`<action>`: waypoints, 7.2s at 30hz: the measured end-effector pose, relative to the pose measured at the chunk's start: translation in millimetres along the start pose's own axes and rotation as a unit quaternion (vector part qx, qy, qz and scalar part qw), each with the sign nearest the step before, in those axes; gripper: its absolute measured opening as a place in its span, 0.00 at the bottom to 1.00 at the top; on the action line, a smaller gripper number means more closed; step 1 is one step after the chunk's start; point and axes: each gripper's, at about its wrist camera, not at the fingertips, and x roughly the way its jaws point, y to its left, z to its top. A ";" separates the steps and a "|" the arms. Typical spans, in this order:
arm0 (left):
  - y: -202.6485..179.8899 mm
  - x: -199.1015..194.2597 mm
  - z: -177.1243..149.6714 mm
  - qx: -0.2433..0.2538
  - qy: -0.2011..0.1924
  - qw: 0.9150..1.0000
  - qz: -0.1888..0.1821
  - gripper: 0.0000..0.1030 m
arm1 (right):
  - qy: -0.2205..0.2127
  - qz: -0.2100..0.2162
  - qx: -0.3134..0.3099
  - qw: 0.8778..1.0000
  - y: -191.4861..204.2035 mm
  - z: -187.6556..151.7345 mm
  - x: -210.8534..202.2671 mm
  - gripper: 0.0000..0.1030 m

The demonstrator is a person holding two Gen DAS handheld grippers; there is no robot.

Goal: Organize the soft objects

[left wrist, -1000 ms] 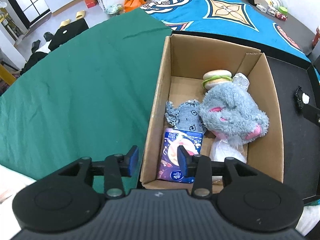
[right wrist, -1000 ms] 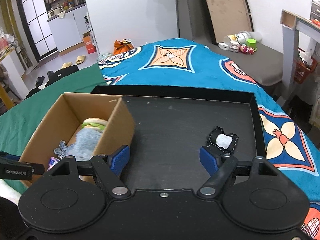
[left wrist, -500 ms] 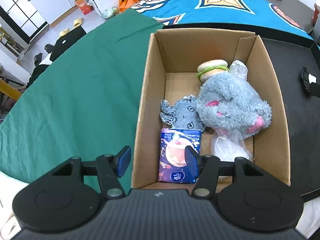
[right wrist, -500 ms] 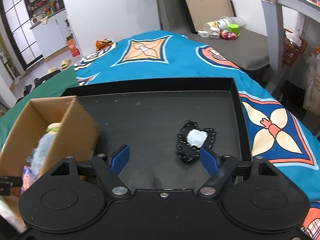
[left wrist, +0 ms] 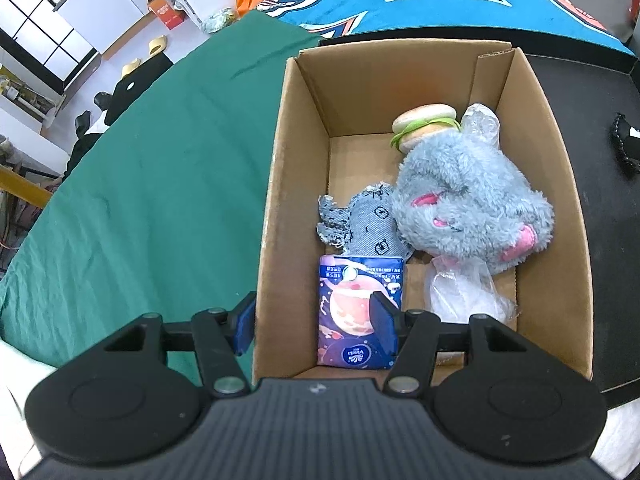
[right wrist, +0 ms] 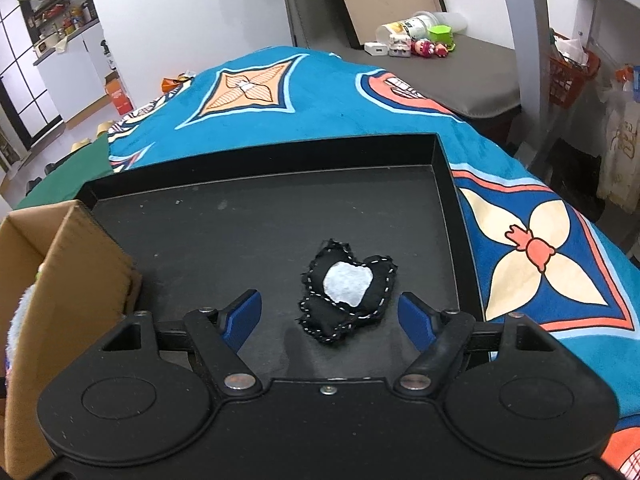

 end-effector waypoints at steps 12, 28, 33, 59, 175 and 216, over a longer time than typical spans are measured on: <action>-1.7 -4.6 -1.6 0.000 -0.007 1.000 -0.005 0.56 | 0.027 -0.003 -0.008 1.000 -5.8 -6.5 4.0 0.09; 6.0 -13.6 -8.7 -0.008 -0.021 1.000 -0.015 0.56 | 0.015 0.001 0.010 1.000 -6.0 -3.8 -5.4 0.52; 5.0 -10.9 -6.3 -0.004 -0.017 1.000 -0.009 0.56 | 0.019 0.003 0.010 1.000 -7.0 -1.0 0.9 0.52; -8.0 -1.3 0.4 0.007 0.002 1.000 0.008 0.56 | 0.023 -0.003 -0.002 1.000 -11.5 -4.6 3.8 0.28; 59.4 -64.3 -27.3 -0.113 -0.112 0.977 -0.145 0.63 | -0.032 0.082 -0.069 0.994 98.0 -6.7 -155.5 0.82; 64.6 -208.7 -77.3 -0.048 -0.201 0.966 -0.154 1.00 | -0.040 0.071 0.033 0.996 26.2 -22.6 -264.9 1.00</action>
